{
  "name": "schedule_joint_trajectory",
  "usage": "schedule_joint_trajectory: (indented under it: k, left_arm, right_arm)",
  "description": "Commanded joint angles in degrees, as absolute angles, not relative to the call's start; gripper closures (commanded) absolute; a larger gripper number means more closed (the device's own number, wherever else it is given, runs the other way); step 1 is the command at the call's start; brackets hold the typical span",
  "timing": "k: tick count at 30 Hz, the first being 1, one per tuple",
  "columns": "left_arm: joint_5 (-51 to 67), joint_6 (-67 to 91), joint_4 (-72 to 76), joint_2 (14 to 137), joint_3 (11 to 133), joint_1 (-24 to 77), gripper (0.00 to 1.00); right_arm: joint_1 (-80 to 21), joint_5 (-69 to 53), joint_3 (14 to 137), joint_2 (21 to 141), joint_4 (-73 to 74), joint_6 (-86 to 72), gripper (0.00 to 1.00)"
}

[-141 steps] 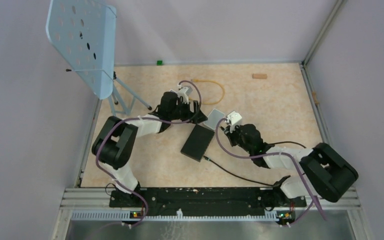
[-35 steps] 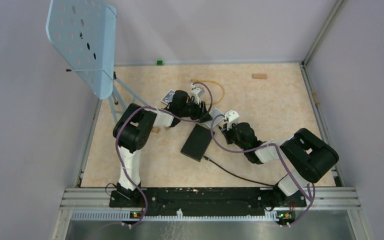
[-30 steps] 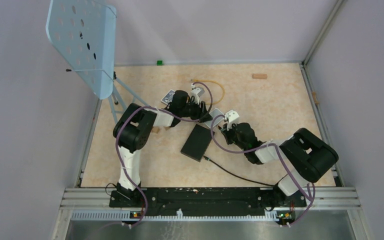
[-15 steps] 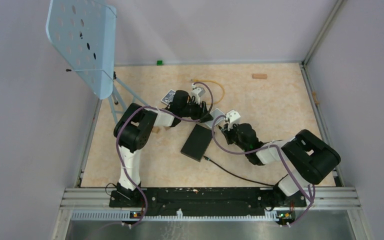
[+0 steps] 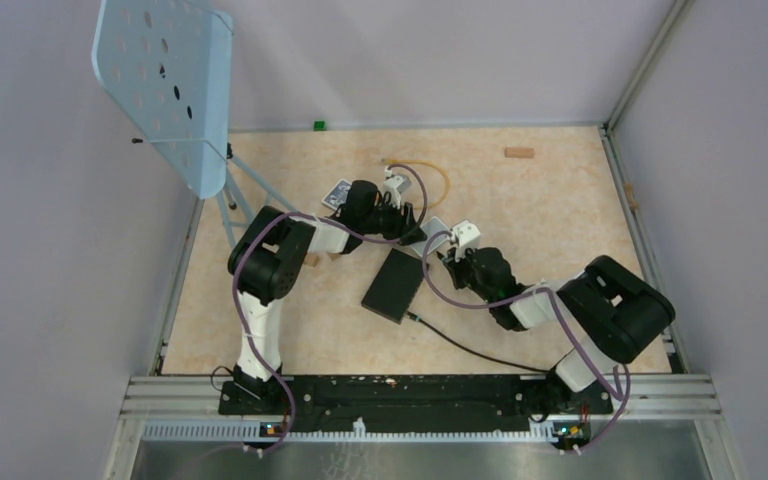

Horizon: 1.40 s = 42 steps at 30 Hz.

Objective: Insert the plug into the switch port

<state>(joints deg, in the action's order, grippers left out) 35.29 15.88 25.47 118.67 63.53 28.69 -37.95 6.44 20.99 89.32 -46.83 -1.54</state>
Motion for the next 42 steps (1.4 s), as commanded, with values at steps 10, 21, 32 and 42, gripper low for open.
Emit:
schedule_joint_trajectory:
  k: [10, 21, 32, 42]
  left_arm:
    - [39.3, 15.6, 22.2, 121.1, 60.0, 30.2, 0.46]
    - [41.0, 15.2, 23.8, 120.3, 56.6, 32.1, 0.46]
    - [46.0, 12.7, 23.2, 119.7, 54.5, 35.6, 0.48]
    - [46.8, 14.2, 25.1, 118.4, 52.5, 37.7, 0.48]
  right_arm:
    - [-37.6, 7.7, 22.2, 95.6, -58.0, -1.5, 1.0]
    - [-37.6, 6.9, 24.3, 96.3, -57.8, -0.9, 1.0]
    - [-37.6, 6.5, 28.5, 95.3, -56.3, 2.2, 1.0]
    - [-37.6, 5.1, 31.6, 95.3, -55.7, 3.0, 1.0]
